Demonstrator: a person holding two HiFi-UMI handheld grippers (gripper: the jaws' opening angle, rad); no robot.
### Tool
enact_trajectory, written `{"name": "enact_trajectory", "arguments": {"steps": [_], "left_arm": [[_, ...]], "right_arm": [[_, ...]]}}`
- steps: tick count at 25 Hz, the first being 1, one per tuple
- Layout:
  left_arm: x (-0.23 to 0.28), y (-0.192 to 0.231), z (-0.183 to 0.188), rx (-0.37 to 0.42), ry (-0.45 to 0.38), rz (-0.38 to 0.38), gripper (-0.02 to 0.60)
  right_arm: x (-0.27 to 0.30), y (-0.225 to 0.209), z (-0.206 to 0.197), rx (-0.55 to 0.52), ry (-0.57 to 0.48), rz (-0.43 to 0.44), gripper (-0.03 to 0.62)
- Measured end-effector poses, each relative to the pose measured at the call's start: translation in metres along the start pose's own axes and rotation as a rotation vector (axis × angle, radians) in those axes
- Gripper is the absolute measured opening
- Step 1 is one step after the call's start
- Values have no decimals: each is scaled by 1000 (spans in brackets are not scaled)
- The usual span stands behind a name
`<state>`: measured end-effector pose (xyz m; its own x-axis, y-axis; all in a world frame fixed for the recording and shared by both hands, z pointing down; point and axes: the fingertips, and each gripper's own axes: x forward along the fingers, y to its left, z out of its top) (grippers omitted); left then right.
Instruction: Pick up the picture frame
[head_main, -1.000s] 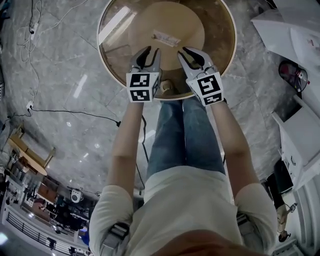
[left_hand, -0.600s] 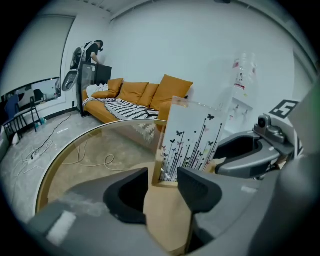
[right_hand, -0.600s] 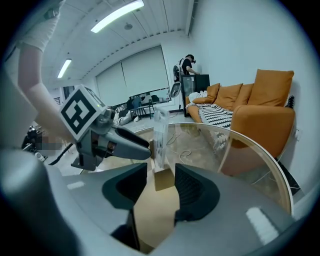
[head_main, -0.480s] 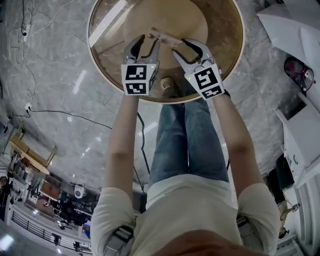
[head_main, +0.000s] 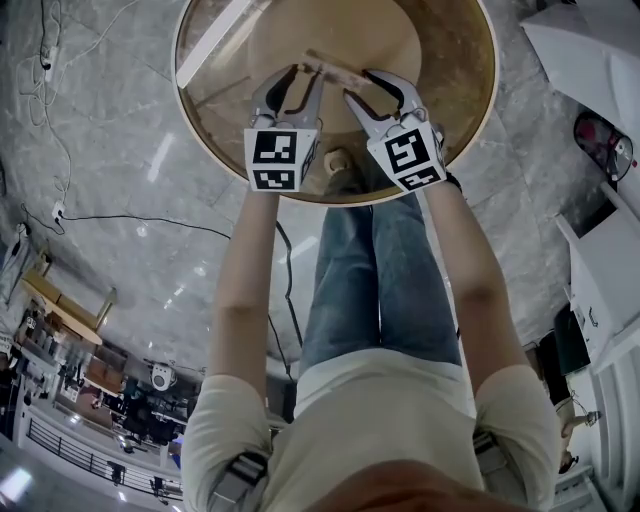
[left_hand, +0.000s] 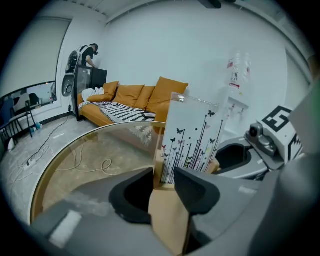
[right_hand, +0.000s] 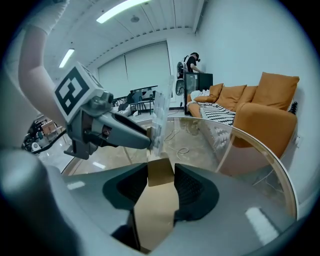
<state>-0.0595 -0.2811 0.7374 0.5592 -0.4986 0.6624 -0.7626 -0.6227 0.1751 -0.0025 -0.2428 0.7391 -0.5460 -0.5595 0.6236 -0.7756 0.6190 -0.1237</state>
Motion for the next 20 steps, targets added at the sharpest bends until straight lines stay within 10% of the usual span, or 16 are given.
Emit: {"name": "enact_trajectory", "arguments": {"steps": [4,20], "left_arm": [[1,6,1,-8,-2,29,51],[-15,-1,12,-12,-12,32,44]], "right_arm": [[-4,-3,1,2,-2,-2,164],[-20,4,15,-35,-2,-23,160]]}}
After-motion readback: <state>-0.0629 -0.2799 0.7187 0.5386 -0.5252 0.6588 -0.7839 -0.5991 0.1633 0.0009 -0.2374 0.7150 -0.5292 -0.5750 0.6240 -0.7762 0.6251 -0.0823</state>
